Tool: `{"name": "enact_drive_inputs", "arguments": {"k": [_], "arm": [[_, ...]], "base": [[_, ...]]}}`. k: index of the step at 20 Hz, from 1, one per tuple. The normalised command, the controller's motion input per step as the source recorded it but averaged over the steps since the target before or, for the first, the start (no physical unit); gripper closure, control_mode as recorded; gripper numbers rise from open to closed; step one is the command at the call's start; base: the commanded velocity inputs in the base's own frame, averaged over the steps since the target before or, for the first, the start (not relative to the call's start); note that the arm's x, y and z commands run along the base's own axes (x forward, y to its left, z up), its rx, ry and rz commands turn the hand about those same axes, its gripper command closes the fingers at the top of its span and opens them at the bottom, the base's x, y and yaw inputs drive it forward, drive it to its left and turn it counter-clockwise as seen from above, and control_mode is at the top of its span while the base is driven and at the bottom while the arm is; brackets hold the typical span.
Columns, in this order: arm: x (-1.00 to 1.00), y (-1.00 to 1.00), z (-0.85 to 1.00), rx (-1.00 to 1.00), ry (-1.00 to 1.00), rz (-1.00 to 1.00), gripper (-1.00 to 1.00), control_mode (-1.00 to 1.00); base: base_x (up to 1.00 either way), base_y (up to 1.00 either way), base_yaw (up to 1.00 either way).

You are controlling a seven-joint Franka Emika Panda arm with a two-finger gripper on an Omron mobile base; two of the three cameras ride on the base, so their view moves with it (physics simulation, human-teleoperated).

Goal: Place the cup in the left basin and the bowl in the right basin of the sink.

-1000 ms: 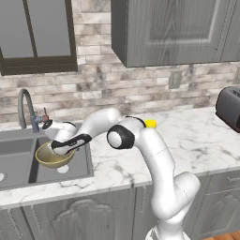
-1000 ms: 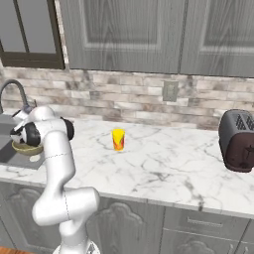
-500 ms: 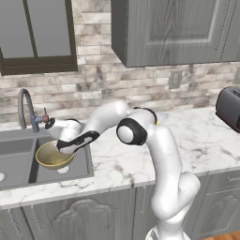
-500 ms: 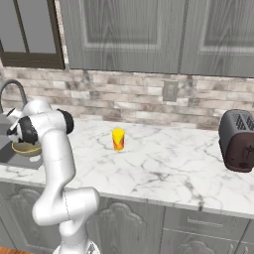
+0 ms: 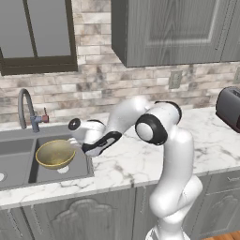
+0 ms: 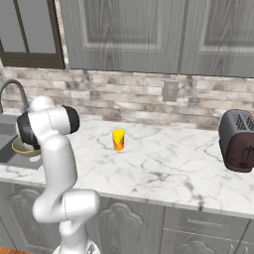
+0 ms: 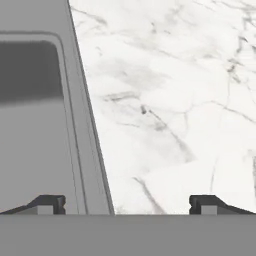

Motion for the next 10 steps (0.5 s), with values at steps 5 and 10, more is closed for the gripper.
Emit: {"name": "enact_drive_inputs", "arguments": {"k": [5,10], "arm": [[0.0,-0.47,0.41,0.07,-0.03,0.0,-1.0,-1.0],[0.04,-0.3,0.26,0.01,0.0,0.0,-1.0,-1.0]], "base": [[0.0,0.0,0.0],[0.0,0.0,0.0]]}}
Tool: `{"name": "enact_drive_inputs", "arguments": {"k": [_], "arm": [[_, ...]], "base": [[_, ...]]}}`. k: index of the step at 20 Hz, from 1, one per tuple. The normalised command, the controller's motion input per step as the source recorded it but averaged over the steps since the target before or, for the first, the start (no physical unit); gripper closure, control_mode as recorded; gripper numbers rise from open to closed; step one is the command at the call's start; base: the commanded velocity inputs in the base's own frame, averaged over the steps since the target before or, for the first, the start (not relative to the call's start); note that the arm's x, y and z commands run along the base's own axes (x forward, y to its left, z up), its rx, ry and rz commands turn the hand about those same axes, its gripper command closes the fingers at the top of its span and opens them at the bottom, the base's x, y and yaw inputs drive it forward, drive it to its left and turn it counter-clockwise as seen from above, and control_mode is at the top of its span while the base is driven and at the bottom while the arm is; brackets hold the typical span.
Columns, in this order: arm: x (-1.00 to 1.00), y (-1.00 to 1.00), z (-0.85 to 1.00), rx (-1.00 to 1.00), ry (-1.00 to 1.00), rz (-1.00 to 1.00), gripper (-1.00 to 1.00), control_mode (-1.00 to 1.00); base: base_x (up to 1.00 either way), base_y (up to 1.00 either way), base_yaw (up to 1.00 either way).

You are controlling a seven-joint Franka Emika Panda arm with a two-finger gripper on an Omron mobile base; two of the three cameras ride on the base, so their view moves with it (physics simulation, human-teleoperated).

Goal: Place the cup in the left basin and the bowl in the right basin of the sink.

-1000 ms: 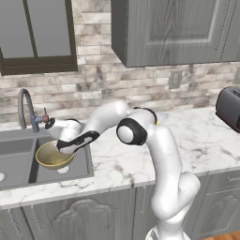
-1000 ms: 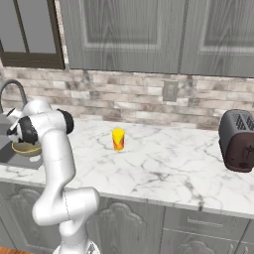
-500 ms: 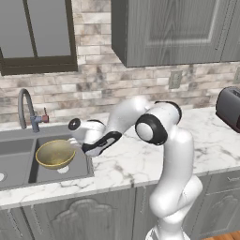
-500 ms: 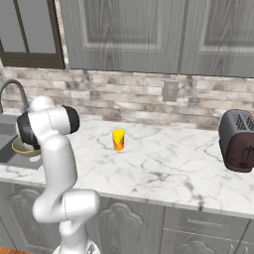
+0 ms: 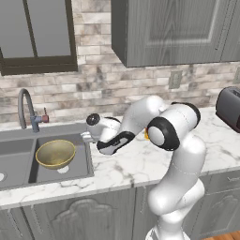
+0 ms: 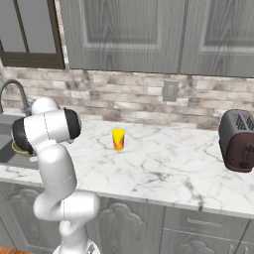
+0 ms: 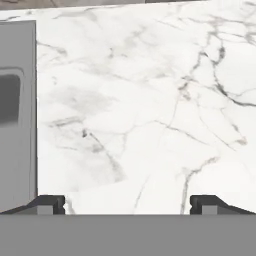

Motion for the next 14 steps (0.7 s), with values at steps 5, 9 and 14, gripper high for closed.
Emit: {"name": "enact_drive_inputs", "arguments": {"k": [5,9,14], "arm": [[0.03,-0.26,0.2,-0.03,0.04,0.0,-1.0,-1.0],[0.08,-0.33,0.11,-0.09,0.08,0.01,-1.0,-1.0],[0.1,-0.38,0.07,-0.1,0.07,0.05,-1.0,-1.0]], "base": [[0.0,0.0,0.0],[0.0,0.0,0.0],[0.0,0.0,0.0]]}}
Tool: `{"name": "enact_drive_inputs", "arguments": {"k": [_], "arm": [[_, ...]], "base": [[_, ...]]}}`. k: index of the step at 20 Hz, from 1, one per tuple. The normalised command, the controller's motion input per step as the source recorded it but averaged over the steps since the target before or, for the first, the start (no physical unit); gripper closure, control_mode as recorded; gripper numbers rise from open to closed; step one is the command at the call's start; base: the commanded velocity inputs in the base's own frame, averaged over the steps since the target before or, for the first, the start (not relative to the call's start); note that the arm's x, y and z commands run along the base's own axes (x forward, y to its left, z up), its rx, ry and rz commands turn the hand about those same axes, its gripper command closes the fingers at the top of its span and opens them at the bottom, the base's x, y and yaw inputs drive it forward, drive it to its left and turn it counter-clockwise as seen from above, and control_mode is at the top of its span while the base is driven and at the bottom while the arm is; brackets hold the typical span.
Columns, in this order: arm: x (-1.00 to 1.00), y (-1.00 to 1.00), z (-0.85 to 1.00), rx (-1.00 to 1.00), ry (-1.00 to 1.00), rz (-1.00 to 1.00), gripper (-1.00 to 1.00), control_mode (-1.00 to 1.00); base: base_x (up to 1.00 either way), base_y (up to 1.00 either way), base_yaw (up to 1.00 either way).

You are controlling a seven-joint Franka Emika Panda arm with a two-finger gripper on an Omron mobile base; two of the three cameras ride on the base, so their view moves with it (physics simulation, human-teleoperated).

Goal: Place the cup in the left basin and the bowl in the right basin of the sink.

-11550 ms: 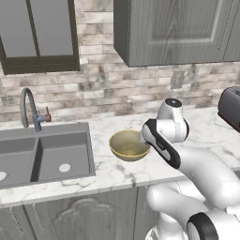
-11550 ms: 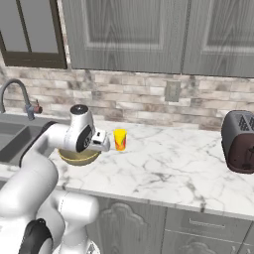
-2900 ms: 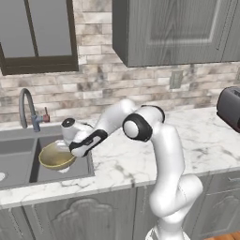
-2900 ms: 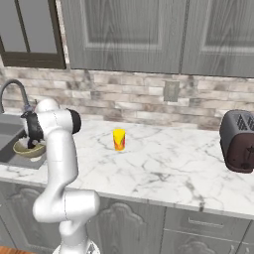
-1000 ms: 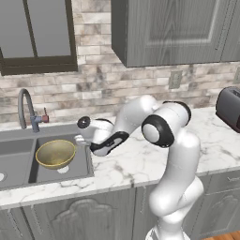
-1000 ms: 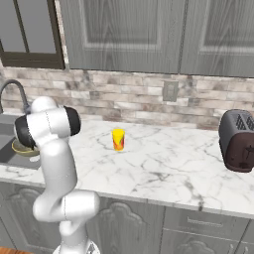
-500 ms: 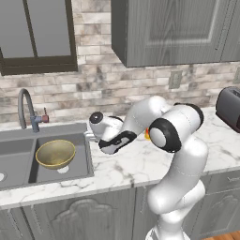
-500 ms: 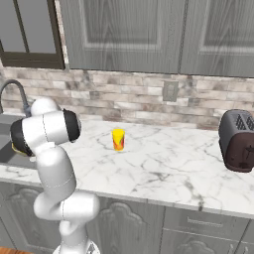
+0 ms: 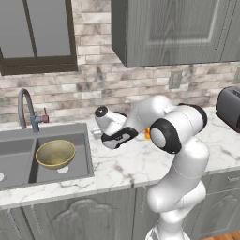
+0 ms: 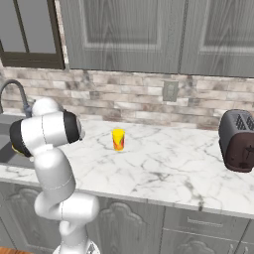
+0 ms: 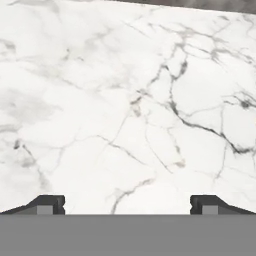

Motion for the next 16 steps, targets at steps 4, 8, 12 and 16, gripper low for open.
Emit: {"name": "enact_drive_inputs", "arguments": {"k": [4,8,12,16], "arm": [[0.02,-0.48,0.04,-0.07,0.04,0.08,-1.0,-1.0],[0.0,-0.49,0.12,-0.11,0.0,0.11,-1.0,-1.0],[0.15,-0.56,0.0,-0.04,0.0,0.09,-1.0,-1.0],[0.23,-0.44,0.05,-0.07,0.0,0.06,-1.0,-1.0]], "base": [[0.0,0.0,0.0],[0.0,0.0,0.0],[0.0,0.0,0.0],[0.0,0.0,0.0]]}}
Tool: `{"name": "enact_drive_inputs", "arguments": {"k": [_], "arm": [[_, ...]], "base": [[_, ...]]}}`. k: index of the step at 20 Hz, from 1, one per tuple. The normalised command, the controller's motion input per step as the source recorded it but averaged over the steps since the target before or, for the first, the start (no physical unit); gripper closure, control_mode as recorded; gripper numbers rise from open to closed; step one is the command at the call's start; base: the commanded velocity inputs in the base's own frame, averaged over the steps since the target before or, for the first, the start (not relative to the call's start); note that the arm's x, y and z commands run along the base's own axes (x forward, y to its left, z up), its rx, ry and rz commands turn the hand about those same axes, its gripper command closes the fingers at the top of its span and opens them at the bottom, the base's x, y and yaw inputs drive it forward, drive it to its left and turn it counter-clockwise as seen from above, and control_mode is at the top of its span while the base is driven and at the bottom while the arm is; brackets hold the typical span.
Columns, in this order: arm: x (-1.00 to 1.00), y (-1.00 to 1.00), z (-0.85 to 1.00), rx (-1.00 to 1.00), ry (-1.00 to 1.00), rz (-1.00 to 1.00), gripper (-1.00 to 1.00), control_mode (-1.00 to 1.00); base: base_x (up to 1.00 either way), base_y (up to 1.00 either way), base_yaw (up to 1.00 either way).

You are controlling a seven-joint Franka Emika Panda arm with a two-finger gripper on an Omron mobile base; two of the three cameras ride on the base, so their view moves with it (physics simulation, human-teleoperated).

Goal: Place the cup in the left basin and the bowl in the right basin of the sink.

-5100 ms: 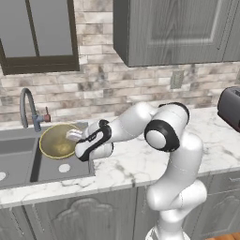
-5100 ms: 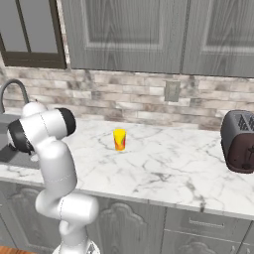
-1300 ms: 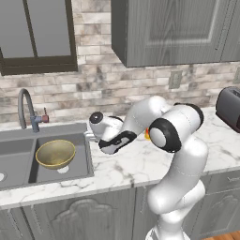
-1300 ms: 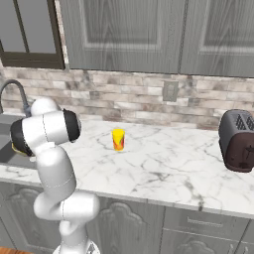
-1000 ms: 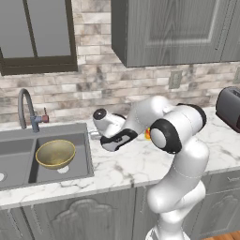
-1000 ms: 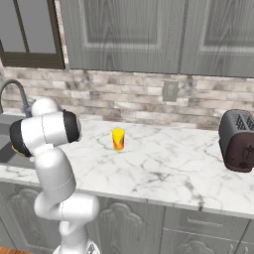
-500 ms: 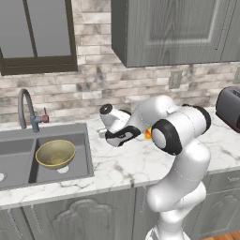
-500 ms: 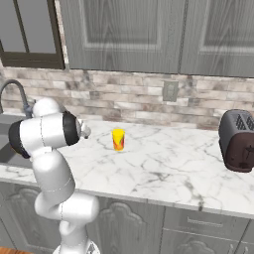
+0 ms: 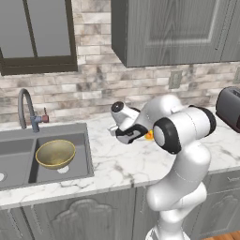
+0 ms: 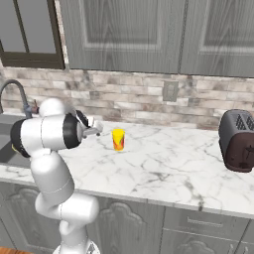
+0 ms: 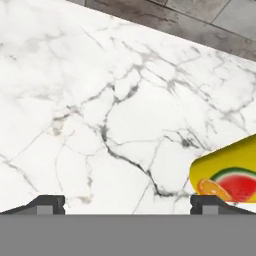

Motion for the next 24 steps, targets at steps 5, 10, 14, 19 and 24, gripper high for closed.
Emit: {"name": "enact_drive_inputs", "arguments": {"k": [5,10,14,19,24], "arm": [[0.18,-0.3,0.15,-0.07,0.0,0.05,-1.0,-1.0],[0.13,-0.01,0.24,-0.11,0.0,0.0,-1.0,-1.0],[0.02,0.0,0.16,-0.11,0.0,0.0,-1.0,-1.0],[0.0,-0.1,0.0,-0.06,0.02,0.0,-1.0,-1.0],[0.0,-0.37,0.02,-0.01,0.0,0.0,-1.0,-1.0]], "base": [[0.0,0.0,0.0],[0.0,0.0,0.0],[0.0,0.0,0.0],[0.0,0.0,0.0],[0.0,0.0,0.0]]}}
